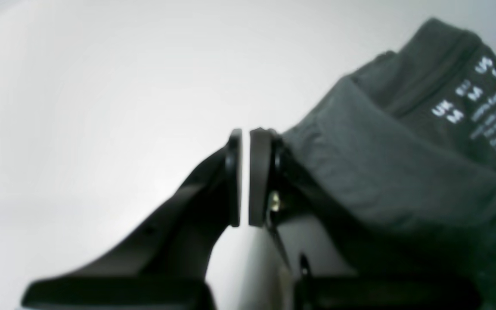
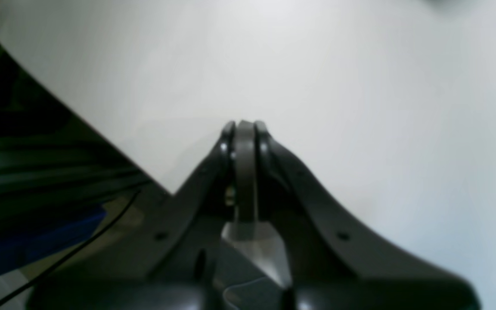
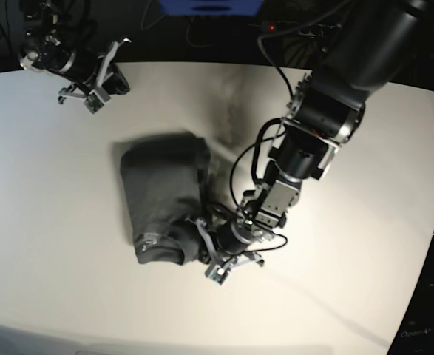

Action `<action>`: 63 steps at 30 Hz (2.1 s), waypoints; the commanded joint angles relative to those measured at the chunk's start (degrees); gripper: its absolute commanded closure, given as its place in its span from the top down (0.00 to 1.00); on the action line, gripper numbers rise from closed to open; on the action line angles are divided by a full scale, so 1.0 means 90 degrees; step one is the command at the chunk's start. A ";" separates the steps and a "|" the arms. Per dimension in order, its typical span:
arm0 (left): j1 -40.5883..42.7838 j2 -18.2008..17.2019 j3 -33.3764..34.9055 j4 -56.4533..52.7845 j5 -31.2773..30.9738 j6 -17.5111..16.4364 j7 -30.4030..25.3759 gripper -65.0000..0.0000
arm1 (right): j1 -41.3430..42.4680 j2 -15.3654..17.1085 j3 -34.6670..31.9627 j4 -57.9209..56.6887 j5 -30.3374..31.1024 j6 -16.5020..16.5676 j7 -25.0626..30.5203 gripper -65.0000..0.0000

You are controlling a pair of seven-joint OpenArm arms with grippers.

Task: Fold the T-shirt properly
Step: 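Push the bundle edge with the left gripper to straighten it, then press the bundle top with the right gripper to flatten it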

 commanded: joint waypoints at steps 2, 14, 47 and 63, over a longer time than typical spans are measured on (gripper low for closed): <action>-0.0227 0.0102 -0.0027 0.0106 -0.0087 -0.0041 -0.0146 0.05 | -0.0215 0.0065 -0.0020 -0.0164 -0.0809 -0.0050 -0.1214 0.00; -0.0100 0.0210 -0.0037 0.0185 -0.0097 -0.0041 -0.0136 0.05 | -0.0206 0.0084 0.0332 -0.0164 -0.0809 -0.0050 -0.1214 0.00; 0.4217 -0.1422 -0.1433 0.6495 -0.0038 -0.0764 0.2862 0.05 | 0.2490 0.1207 -0.0479 -0.0437 -0.0819 -0.0050 -0.1771 0.00; 0.6229 -0.1988 -0.2693 0.8038 -0.0077 -0.0823 0.3273 0.05 | 0.2813 0.0768 -0.1348 -0.0418 -0.0819 -0.0050 -0.1761 0.00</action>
